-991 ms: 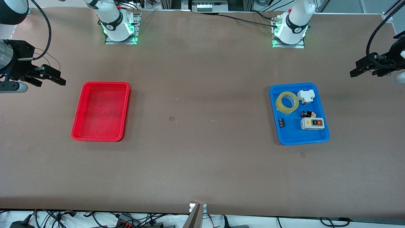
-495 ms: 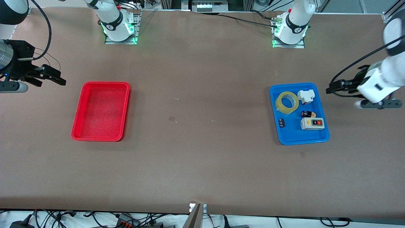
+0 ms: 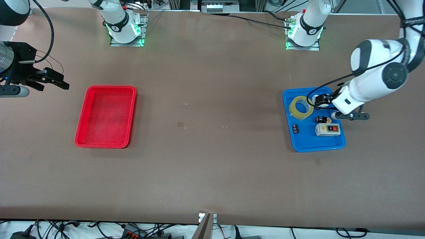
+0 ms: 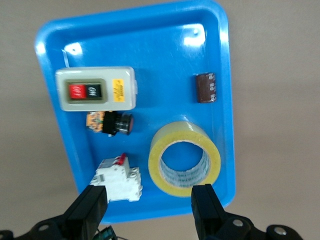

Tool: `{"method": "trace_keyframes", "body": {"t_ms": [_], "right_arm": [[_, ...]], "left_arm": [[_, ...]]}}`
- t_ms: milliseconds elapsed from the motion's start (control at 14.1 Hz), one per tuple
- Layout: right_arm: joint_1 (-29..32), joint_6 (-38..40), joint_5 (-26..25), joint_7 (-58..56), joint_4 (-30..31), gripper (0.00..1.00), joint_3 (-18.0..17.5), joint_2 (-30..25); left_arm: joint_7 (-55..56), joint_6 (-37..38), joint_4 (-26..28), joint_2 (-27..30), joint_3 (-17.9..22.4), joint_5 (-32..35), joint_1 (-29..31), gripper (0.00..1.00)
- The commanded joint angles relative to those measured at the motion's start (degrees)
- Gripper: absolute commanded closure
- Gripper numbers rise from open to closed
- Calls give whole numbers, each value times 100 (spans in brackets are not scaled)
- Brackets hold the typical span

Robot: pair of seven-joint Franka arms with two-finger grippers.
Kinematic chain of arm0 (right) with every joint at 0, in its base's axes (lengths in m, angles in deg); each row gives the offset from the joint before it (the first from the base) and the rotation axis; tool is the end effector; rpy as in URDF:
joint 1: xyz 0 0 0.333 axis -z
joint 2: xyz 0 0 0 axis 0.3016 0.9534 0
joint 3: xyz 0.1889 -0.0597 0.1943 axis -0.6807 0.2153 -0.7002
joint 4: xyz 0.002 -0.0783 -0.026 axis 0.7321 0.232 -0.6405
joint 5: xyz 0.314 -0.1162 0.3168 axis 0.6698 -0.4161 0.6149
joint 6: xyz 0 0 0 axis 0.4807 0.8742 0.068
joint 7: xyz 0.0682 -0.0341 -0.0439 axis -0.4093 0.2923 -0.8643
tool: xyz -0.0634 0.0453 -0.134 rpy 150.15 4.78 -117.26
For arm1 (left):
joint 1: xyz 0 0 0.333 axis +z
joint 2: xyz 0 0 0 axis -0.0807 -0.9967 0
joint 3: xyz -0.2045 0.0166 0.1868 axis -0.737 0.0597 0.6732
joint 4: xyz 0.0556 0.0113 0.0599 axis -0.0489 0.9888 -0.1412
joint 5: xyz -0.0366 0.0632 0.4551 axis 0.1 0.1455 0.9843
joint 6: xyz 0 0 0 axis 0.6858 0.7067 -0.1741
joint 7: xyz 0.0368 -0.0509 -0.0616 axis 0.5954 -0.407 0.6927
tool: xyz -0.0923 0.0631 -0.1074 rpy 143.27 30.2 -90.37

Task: Place and move tape with both arms
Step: 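Lower the left gripper into the tape roll's hole and grip it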

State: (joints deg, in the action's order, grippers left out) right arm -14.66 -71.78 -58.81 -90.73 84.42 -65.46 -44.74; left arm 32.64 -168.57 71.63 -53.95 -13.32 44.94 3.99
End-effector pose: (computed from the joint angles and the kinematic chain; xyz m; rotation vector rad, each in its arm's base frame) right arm 0.6237 -0.0120 0.4688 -3.1292 -0.0343 0.1091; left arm 0.5678 -0.0319 0.1957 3.1110 -0.0343 -0.2627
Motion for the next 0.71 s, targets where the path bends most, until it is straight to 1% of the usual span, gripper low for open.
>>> {"method": "trace_keyframes", "body": {"t_ms": [0, 212, 354, 495, 566, 637], "right_arm": [[36, 34, -53, -66, 24, 0, -33, -109], [36, 16, -53, -66, 24, 0, -24, -109], [36, 16, -53, -58, 24, 0, -24, -109], [36, 16, -53, -57, 24, 0, -24, -109], [36, 16, -53, -66, 24, 0, -24, -109], [36, 16, -53, -58, 24, 0, -24, -100]], "left_arm": [[48, -410, 234, -320, -94, -102, 20, 0], [294, -656, 207, -822, -103, -251, 20, 0], [295, -657, 198, -972, -103, -453, 12, 0], [286, -648, 190, -1113, -103, -462, 12, 0], [251, -639, 190, -1139, -103, -463, 20, 3], [259, -604, 190, -1140, -103, -463, 20, 14]]}}
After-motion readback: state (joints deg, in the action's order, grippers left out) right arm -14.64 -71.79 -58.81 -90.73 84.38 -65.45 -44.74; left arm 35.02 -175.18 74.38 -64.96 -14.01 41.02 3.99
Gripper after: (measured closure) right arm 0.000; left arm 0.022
